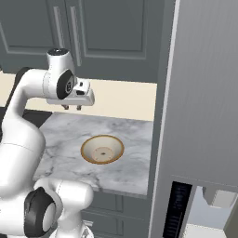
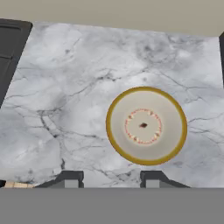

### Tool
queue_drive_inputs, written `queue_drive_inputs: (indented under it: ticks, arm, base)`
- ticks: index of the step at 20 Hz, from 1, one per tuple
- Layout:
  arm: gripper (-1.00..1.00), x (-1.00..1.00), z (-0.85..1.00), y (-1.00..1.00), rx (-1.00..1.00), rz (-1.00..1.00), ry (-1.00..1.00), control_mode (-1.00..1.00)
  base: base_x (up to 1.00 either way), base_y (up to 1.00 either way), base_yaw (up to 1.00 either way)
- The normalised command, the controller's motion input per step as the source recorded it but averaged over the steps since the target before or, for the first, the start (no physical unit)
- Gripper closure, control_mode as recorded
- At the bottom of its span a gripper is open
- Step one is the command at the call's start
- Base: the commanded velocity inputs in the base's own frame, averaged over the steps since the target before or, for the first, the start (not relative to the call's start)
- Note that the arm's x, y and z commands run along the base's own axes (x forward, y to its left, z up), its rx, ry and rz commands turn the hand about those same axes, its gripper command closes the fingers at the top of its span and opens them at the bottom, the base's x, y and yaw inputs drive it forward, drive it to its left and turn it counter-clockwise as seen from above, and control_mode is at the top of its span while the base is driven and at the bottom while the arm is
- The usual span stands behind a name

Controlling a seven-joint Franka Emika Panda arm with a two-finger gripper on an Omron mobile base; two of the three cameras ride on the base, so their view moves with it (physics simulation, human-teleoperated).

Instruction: Open the cabinet and setup a tea strainer by placing it in the bowl upright.

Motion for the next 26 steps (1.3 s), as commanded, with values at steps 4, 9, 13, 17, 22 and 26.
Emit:
queue_drive_inputs:
  ticks: [4, 9, 13, 17, 22, 26]
  arm:
    - [-1.0, -0.02, 0.19, 0.09, -0.04, -0.01, -0.24, -1.0]
    - [-1.0, 0.0, 0.8, 0.0, -0.05, -0.13, -0.48, -1.0]
    - [-1.0, -0.02, 1.0, -0.01, 0.01, -0.15, -0.55, -1.0]
    - [-1.0, -0.06, 1.0, -0.11, 0.1, -0.07, -0.52, -1.0]
    - [-1.0, 0.0, 0.87, -0.27, 0.12, 0.02, -0.24, -1.0]
    - [-1.0, 0.27, 0.11, -0.15, 0.0, 0.04, 0.09, -1.0]
  base:
    - [0.0, 0.0, 0.0]
    - [0.0, 0.0, 0.0]
    - [0.0, 0.0, 0.0]
    - [0.0, 0.0, 0.0]
    - [0.0, 0.0, 0.0]
    - [0.0, 0.0, 0.0]
